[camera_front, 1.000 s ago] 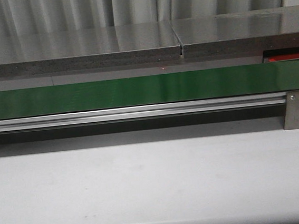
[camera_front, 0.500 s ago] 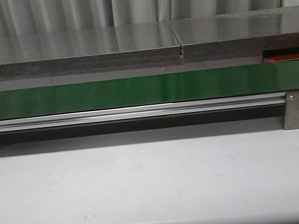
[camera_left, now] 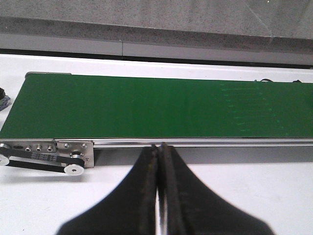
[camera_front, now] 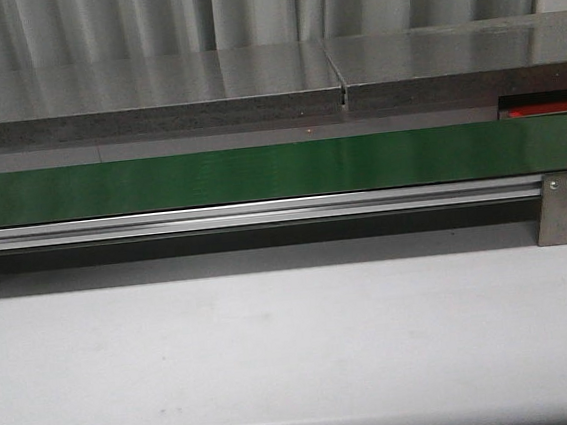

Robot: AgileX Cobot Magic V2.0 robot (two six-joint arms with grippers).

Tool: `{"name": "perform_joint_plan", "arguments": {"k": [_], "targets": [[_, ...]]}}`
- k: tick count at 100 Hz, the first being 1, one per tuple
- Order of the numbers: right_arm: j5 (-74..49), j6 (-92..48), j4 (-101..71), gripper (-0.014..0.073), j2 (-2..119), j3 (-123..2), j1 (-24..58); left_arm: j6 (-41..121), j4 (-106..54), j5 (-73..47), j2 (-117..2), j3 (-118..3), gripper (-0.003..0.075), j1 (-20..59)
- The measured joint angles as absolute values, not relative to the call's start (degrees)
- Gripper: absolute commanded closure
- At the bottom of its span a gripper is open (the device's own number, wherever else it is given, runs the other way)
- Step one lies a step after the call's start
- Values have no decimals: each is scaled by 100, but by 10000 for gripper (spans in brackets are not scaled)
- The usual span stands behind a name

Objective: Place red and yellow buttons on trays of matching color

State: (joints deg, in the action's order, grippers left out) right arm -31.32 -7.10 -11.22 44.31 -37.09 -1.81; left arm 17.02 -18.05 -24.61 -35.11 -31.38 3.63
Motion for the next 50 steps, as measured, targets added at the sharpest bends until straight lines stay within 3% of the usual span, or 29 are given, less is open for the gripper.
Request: {"name": "perform_joint_plan", "arguments": {"k": [34,50], "targets": [[-3522,-710,-1134,652,3232,-3056,-181,1702,-1805,-2461,-3511,-3138,739,363],[-3522,-710,-1134,660,3205,-3056,-172,1702,-1805,-2461,-3511,-3138,739,363]]}}
